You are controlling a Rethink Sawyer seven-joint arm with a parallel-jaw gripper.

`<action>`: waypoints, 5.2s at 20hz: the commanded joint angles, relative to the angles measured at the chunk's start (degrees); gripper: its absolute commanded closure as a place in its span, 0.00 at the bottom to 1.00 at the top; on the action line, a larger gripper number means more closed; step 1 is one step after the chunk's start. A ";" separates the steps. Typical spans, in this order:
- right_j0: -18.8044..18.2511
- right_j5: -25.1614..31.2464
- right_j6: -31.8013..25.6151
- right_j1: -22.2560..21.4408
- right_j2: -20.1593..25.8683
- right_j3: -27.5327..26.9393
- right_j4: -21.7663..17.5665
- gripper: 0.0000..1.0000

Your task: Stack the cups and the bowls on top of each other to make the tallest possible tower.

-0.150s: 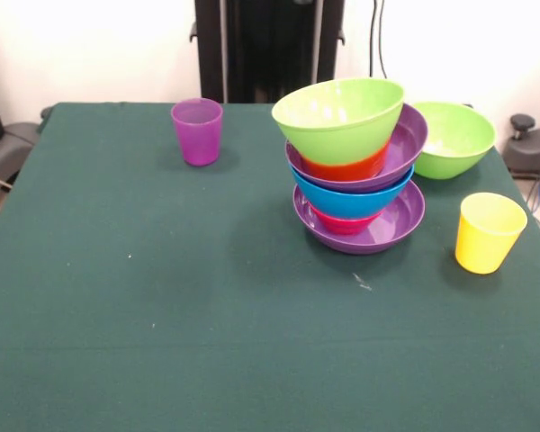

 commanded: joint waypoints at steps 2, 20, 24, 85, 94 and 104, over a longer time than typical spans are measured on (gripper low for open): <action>2.47 6.67 0.01 7.46 5.52 -5.51 -3.01 0.00; 8.48 3.17 6.66 22.16 2.08 -20.00 -2.03 0.00; 10.68 4.56 8.69 25.62 0.10 -25.00 -1.41 0.00; 24.00 0.35 11.27 32.72 -9.93 -25.27 7.44 0.00; 24.76 0.62 12.17 33.04 -10.68 -25.33 7.96 0.00; 24.46 -2.08 11.95 34.54 -10.34 -25.27 8.32 0.00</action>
